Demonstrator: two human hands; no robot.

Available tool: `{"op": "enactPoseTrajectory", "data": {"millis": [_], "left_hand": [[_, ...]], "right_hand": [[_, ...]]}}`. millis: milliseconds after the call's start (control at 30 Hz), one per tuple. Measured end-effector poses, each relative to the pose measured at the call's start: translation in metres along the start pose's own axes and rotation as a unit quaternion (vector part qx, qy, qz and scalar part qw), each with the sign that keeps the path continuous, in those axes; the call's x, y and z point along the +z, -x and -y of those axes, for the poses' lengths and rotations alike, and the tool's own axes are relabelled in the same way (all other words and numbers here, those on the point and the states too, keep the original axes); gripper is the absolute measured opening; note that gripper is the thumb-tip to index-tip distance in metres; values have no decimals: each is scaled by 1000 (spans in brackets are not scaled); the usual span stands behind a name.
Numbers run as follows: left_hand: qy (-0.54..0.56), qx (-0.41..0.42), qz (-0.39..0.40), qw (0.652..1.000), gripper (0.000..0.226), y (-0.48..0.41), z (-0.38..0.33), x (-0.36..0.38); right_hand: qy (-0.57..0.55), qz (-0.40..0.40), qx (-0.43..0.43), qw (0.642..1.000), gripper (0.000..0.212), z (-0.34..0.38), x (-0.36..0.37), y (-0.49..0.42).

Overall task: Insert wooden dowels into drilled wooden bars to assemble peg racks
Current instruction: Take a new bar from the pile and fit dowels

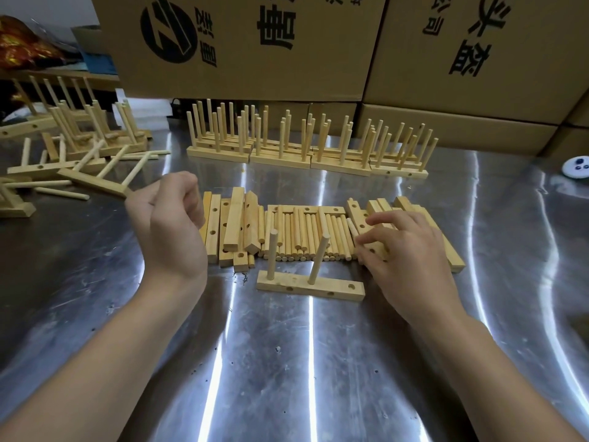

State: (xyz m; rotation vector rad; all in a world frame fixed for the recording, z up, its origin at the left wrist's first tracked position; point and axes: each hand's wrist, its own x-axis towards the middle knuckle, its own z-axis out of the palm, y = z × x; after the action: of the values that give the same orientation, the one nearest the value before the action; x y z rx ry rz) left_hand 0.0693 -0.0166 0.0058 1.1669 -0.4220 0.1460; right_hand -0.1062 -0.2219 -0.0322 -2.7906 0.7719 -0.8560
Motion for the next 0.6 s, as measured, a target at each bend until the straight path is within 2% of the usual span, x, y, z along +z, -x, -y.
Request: {"op": "enactPoseTrajectory", "data": {"millis": [67, 133, 167, 233, 300, 400, 467, 600], "left_hand": [[0, -4, 0, 1000, 48, 0, 0, 0], [-2, -12, 17, 1000, 48, 0, 1, -1], [-5, -18, 36, 999, 47, 0, 1, -1], [-27, -28, 92, 995, 46, 0, 2, -1], [-76, -18, 167, 983, 41, 1, 3, 0], [-126, 4, 265, 956, 23, 8, 3, 4], [-135, -5, 304, 943, 21, 13, 1, 5], [-143, 14, 313, 939, 25, 18, 2, 8]], "right_hand": [[-43, -81, -17, 996, 9, 3, -6, 0], [-153, -150, -9, 977, 10, 9, -13, 1], [-240, -158, 14, 958, 11, 11, -17, 1], [-418, -136, 75, 895, 13, 17, -22, 0], [-520, -106, 123, 838, 16, 21, -22, 0], [-578, -79, 150, 798, 21, 26, -18, 1], [-605, -70, 143, 780, 21, 29, -16, 1], [-612, -60, 118, 780, 22, 34, -16, 3]]}}
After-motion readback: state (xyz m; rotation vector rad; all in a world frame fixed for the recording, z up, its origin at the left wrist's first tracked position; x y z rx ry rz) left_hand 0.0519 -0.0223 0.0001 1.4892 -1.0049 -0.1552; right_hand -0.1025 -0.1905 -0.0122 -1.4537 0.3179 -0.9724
